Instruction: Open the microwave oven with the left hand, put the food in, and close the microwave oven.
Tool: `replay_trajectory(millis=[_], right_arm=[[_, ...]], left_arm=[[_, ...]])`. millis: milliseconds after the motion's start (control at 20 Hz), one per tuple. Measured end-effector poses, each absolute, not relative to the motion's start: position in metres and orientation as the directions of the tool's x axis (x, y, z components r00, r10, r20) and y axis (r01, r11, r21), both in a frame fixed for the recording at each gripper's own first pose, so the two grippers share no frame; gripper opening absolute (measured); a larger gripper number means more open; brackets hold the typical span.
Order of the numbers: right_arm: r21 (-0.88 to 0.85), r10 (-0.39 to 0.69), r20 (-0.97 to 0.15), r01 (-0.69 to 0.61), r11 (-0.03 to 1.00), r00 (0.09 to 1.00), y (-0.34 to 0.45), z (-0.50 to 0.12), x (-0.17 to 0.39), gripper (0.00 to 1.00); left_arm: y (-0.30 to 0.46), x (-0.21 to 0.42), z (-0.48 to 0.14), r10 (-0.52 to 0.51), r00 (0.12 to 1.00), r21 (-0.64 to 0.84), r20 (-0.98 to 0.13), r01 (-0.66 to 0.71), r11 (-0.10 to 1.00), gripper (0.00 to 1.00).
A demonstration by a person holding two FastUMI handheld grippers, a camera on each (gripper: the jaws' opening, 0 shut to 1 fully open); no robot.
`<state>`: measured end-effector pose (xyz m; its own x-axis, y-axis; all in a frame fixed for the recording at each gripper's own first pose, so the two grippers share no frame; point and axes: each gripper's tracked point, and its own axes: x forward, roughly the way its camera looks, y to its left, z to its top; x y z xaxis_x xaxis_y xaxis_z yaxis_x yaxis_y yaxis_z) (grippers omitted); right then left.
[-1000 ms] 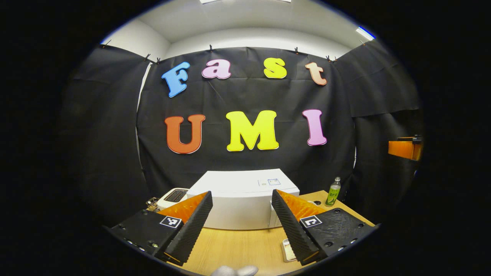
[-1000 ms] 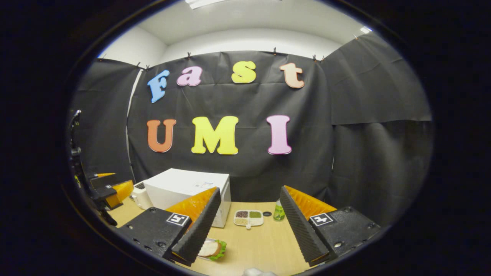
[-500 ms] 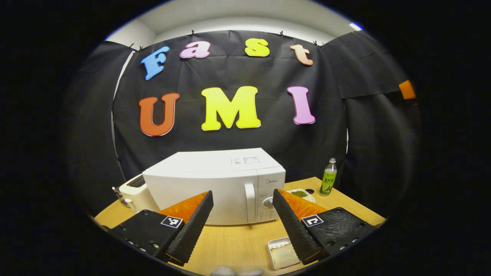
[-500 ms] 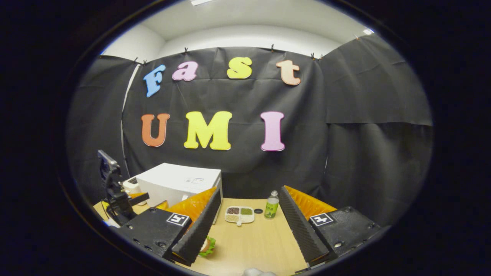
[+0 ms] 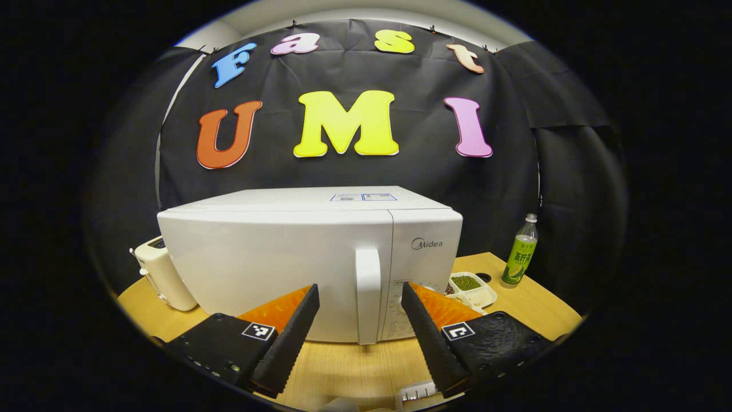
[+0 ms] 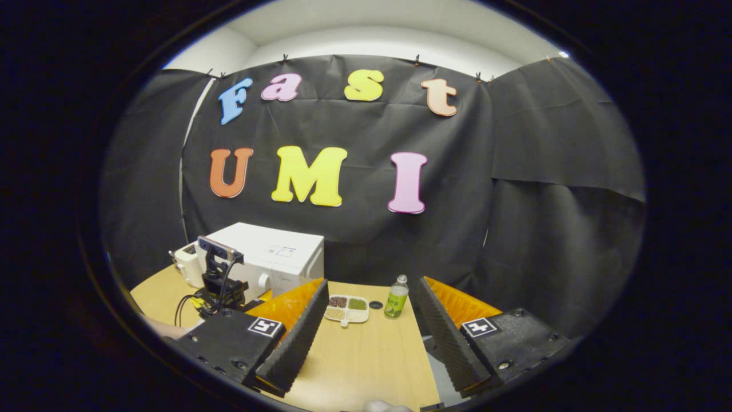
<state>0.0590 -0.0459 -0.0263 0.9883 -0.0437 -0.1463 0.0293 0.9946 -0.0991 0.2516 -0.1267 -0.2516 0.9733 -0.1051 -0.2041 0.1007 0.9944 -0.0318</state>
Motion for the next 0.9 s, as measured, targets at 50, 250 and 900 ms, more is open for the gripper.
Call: replay_trajectory(millis=[50, 250, 900], right_arm=[[-0.100, -0.042, -0.149, 0.027, 0.995, 0.988, -0.046, -0.027, 0.060, 0.93], [-0.110, -0.041, -0.161, 0.024, 0.994, 0.986, -0.051, -0.031, 0.064, 0.93], [-0.102, 0.017, -0.163, -0.034, 0.994, 0.986, -0.035, -0.031, 0.067, 0.93]], left_arm=[[-0.131, 0.255, -0.254, -0.119, 0.972, -0.055, -0.202, 0.110, 0.992, 0.88], [-0.132, 0.268, -0.249, -0.107, 0.980, -0.069, -0.167, 0.097, 0.993, 0.67], [-0.133, 0.265, -0.256, -0.145, 0.965, -0.091, -0.221, 0.127, 0.988, 0.08]])
